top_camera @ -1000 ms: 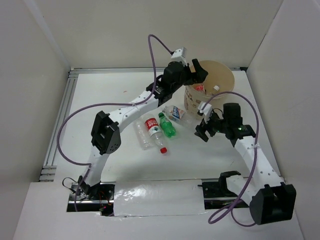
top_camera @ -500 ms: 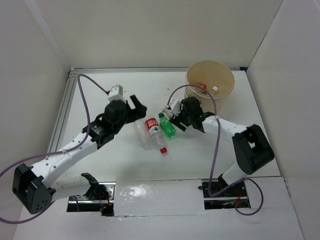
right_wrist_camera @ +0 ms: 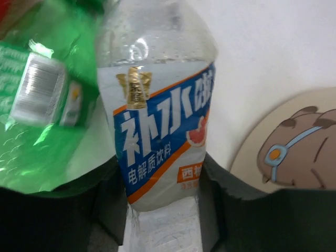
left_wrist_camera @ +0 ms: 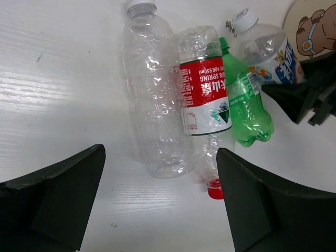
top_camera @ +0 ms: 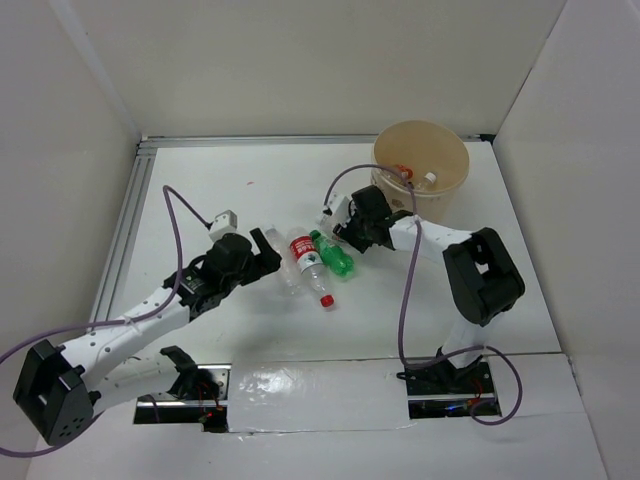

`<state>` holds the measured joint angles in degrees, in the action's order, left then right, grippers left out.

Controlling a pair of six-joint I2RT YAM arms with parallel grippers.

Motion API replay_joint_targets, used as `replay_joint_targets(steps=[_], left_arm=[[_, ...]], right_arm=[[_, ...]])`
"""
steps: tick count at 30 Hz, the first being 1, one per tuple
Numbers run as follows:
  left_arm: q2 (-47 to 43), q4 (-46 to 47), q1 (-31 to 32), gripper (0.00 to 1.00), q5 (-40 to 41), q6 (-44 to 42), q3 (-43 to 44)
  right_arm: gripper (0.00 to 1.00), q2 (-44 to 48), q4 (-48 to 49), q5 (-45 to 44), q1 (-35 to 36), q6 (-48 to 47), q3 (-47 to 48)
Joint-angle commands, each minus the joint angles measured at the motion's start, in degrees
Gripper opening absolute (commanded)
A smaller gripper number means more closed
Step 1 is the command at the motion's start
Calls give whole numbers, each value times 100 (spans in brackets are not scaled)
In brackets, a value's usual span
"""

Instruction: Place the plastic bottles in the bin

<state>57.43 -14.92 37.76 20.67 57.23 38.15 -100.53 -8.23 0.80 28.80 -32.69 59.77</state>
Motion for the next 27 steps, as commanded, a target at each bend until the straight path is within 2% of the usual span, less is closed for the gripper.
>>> replay_joint_targets(steps=[1,6,10,13,16,18,19,22,23,24,25,26,27], left_arm=[[119,331,12,100,-62,95,175],[549,446,-40,100,-273,42,228],[1049,665,-93,100,-397,-10,350],[1463,613,-93,100,-397,-10,631],[1973,429,-93,100,-248,-10,939],[2236,333,-93,100,-177,-10,1071],[2290,271,-93,100,-99,-10,1072],[2361,270,-93,100,-36,-63,1011],[2413,270,-93,100,16,-63,949],[2413,209,-93,100,16,-115,949],[2466,209,-93,100,16,-168,949],[2466,156,-93,100,86,-169,896],[2518,156,-93,100,87,-169,896]], right_arm=[[25,726,-872,1053,47,-71,227],[23,1745,-1733,2520,47,-2,1149],[23,2107,-1534,2724,-5,517,1879],[23,2265,-1016,2041,-84,1034,2187],[23,2214,-672,1067,-426,1361,2390],[25,2152,-583,792,-812,1361,2443],[32,1960,-670,651,-1258,1361,2556],[38,1853,-776,948,-1577,1414,2496],[49,1775,-777,1079,-1875,1414,2496],[66,1704,-829,1524,-2104,1414,2435],[67,1703,-916,1529,-2106,1466,2434],[98,1651,-1013,1877,-2306,1467,2434],[100,1651,-1092,2063,-2387,1467,2434]])
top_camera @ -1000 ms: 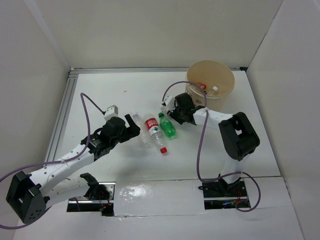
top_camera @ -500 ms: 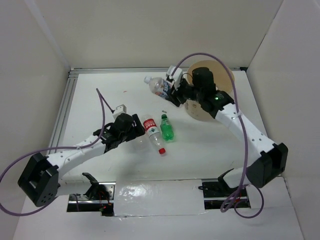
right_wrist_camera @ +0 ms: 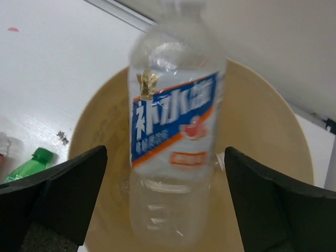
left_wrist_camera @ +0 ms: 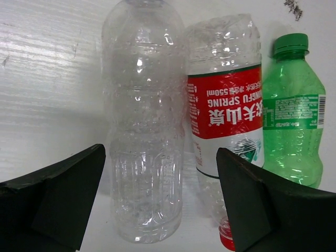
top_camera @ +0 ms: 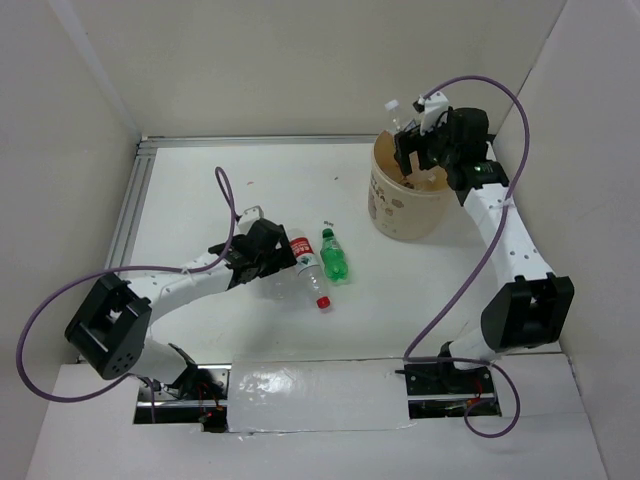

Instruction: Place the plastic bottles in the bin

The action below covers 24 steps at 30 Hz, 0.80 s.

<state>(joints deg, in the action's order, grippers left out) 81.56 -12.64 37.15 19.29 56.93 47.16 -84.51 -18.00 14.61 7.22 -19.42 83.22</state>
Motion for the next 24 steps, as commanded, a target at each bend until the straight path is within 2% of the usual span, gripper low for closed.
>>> replay_joint_targets(steps=[1,3,7,11,12,13,14,15,16,17,19,22,24], left_arm=[[106,-72,-32,100,224,-138,-5],[211,-72,-32,100,224,-138,-57],[466,-19,20,91,224,-304,-5],[668,-107,73,65,277,-568,57],[607,-107,73,48,347,-734,-4],[389,-107,73,40,347,-831,-5],[248,-107,73,33,400,-945,-5],[81,-107,73,27,400,-1216,-5],[-95,-185,126,15,400,-1349,135],[-470,-186,126,9,400,-1516,240],[-789,-125,126,1,313,-1965,697],[-975,426,179,0,-221,-2457,1442],[-880,867,179,0,-600,-2520,1813]], right_arm=[[100,49,-116,805,-282,140,89],[100,101,-178,1016,-362,140,89],[100,443,-256,1657,-634,263,19],[100,707,-625,2466,-924,194,-95],[100,760,-774,2694,-1029,89,-148],[100,761,-941,2922,-1030,-34,-148],[100,821,-1456,3516,-1108,-532,-148],[100,822,-1852,3827,-1170,-928,-148],[100,874,-2161,4065,-1171,-1193,-148],[100,997,-2547,4424,-1171,-1396,-270],[100,1208,-2665,4603,-1241,-1793,-718],[99,1865,-2333,4412,-1241,-1865,-1429],[81,2113,-2121,4340,-1319,-1785,-1746]])
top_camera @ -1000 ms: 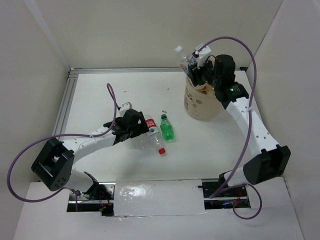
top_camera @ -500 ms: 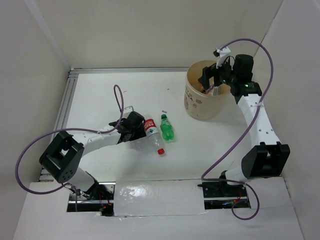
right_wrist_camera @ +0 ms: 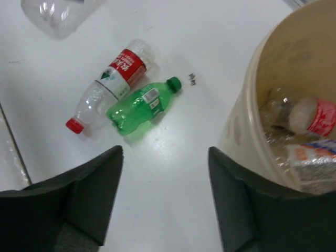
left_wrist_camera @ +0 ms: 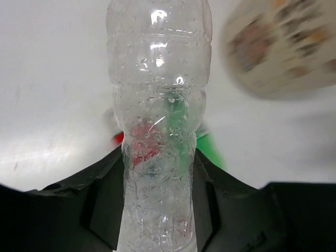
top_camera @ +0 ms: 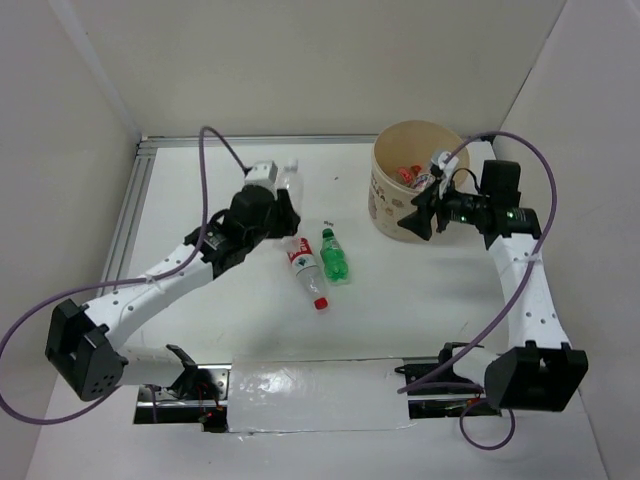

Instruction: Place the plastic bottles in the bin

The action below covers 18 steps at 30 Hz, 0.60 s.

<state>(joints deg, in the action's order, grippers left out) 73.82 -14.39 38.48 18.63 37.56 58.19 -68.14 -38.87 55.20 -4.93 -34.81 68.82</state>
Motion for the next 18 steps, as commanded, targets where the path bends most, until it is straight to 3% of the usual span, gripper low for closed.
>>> replay_joint_targets(steps=[1,2,3,4,7,11,14,18], left_arm=[[174,1287,46,0,-719,-662,1094],[359,1707,46,0,-834,-662,1315],[587,1921,46,0,-1183,-610,1544],[824,2114,46,0,-1308,-531,1789],[1896,2686,98,0,-1880,-286,2914],[3206,3197,213,0,-2381,5,4634],[4138,3250,318,1,-2504,180,5575],[4992,3050,450,11,-2313,244,6431]], right_arm=[[68,607,54,220,-235,-168,-595],[44,731,134,219,-324,-167,-728],[4,975,187,219,-394,-97,-851],[0,1082,187,219,-447,-218,-1044],[4,1311,-339,158,-448,-840,-1308],[25,1417,-490,-114,-448,-1054,-1703],[29,1470,-490,-203,-448,-1054,-1994],[32,1532,-297,-264,-395,-906,-2214]])
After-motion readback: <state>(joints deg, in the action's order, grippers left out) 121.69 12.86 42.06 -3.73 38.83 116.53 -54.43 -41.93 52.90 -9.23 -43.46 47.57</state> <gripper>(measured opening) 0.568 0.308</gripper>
